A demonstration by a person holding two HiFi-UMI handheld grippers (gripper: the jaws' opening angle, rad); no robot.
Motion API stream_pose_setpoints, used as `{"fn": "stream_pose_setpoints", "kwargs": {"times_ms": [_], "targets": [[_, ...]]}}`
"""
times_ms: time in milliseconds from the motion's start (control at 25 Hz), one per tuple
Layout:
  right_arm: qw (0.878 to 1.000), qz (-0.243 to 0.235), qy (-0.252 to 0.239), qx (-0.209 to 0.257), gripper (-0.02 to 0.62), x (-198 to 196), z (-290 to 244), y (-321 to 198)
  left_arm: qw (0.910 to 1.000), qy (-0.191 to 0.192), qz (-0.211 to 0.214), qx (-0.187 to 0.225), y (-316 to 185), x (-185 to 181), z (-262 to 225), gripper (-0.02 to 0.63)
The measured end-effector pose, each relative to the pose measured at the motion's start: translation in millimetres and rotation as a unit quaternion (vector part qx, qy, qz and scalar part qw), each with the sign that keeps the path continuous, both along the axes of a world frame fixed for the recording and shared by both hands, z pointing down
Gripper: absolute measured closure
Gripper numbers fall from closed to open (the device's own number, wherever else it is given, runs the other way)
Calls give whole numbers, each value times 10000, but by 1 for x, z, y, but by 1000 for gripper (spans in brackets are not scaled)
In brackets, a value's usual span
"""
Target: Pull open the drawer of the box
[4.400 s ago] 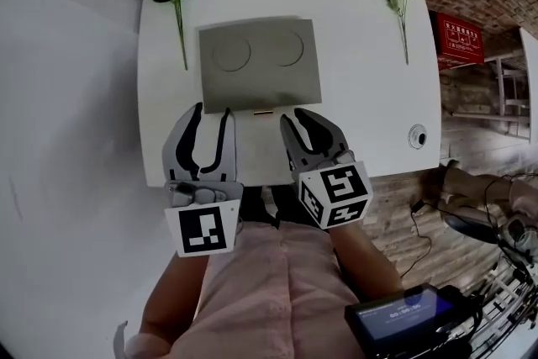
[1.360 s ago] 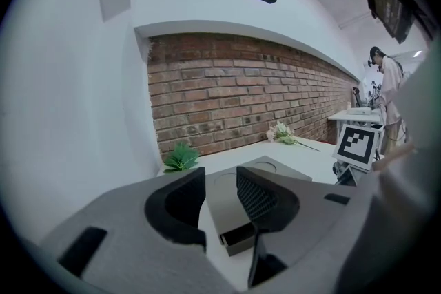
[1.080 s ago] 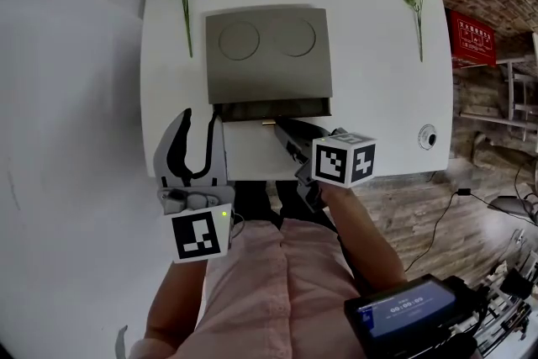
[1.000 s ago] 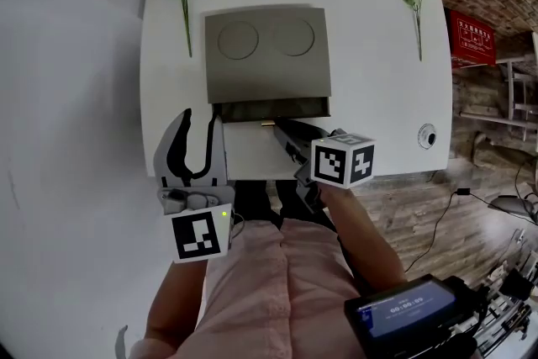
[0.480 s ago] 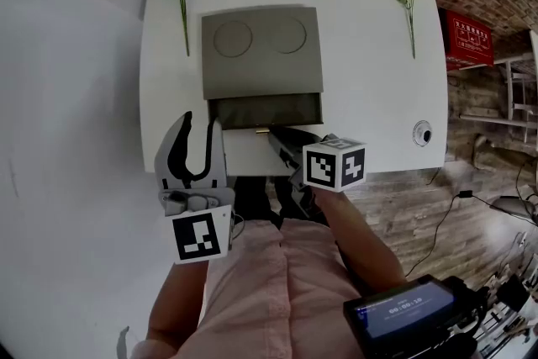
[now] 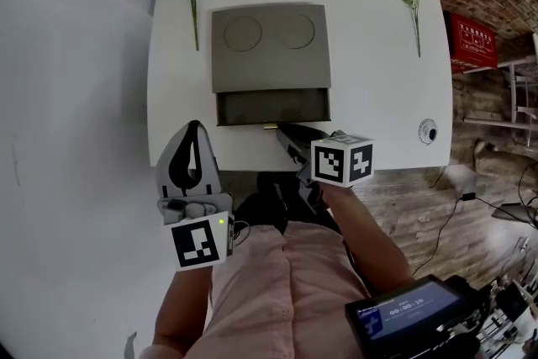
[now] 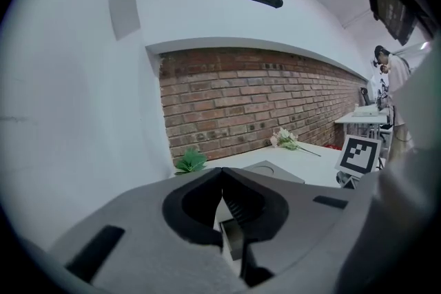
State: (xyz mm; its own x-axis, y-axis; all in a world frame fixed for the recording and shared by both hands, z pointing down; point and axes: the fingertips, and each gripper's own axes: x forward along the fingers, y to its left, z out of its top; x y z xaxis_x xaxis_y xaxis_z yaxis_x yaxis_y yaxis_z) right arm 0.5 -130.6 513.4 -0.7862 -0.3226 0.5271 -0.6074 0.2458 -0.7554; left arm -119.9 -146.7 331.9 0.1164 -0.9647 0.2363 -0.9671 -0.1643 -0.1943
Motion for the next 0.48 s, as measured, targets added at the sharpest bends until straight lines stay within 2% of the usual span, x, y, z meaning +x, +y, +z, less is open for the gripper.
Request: {"fn": "stream_pose_setpoints", "kwargs": {"times_ms": [240,480], "targets": [[9999,98,44,24,551,-1,4,1,9997,189,174,-49,10,-4,6,598],[9997,229,55,28,551,-1,1,8,9994,223,182,-185,25,-12,8,598]]}}
